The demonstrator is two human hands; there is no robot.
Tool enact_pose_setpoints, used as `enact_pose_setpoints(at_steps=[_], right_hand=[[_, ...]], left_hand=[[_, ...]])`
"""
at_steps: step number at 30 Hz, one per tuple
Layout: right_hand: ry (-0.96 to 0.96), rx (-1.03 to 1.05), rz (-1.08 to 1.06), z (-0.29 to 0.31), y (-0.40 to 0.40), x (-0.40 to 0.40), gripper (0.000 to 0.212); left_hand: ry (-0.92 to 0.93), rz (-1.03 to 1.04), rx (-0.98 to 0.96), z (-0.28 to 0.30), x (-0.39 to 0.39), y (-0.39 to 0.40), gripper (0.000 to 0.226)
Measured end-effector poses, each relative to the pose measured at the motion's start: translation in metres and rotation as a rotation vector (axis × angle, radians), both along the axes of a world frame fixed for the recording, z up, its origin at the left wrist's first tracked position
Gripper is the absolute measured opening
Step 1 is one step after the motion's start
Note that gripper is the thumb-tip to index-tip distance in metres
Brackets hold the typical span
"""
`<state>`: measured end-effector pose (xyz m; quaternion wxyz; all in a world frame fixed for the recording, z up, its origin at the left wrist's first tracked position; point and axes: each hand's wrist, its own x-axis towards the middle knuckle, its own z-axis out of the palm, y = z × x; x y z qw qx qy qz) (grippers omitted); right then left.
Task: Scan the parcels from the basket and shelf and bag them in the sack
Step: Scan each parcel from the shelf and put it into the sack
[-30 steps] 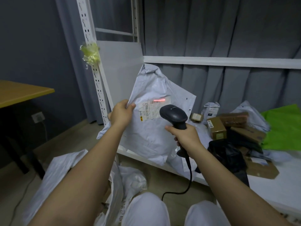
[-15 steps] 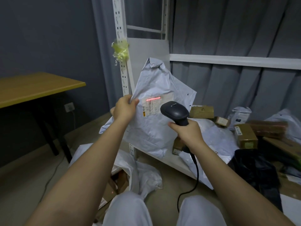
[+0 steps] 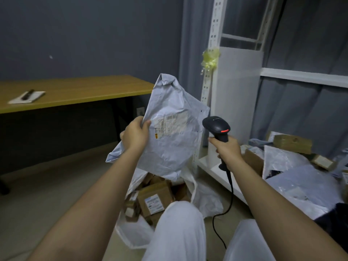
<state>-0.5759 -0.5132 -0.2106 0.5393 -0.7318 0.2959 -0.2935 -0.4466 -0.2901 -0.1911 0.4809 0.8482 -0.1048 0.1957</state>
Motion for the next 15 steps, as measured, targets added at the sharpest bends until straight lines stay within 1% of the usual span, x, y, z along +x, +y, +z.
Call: enact_pose_setpoints(at_steps=[3, 5, 7, 10, 15], right_hand=[[0.064, -0.015, 0.024, -0.018, 0.010, 0.019, 0.018], [0.105, -0.003, 0.026, -0.034, 0.014, 0.027, 0.016], [0.149, 0.002, 0.029, -0.051, 0.017, 0.036, 0.013], [0.238, -0.006, 0.045, -0.076, 0.017, 0.049, 0.012], [0.381, 0.001, 0.080, -0.117, 0.012, 0.076, 0.016]], left_hand=[[-0.015, 0.050, 0.037, -0.016, 0.002, 0.029, 0.027], [-0.009, 0.067, 0.090, -0.029, 0.002, 0.043, 0.032], [0.005, 0.084, 0.145, -0.044, 0.004, 0.052, 0.030], [0.011, 0.090, 0.237, -0.070, 0.011, 0.057, 0.026], [0.094, 0.069, 0.284, -0.123, 0.037, 0.049, 0.024]])
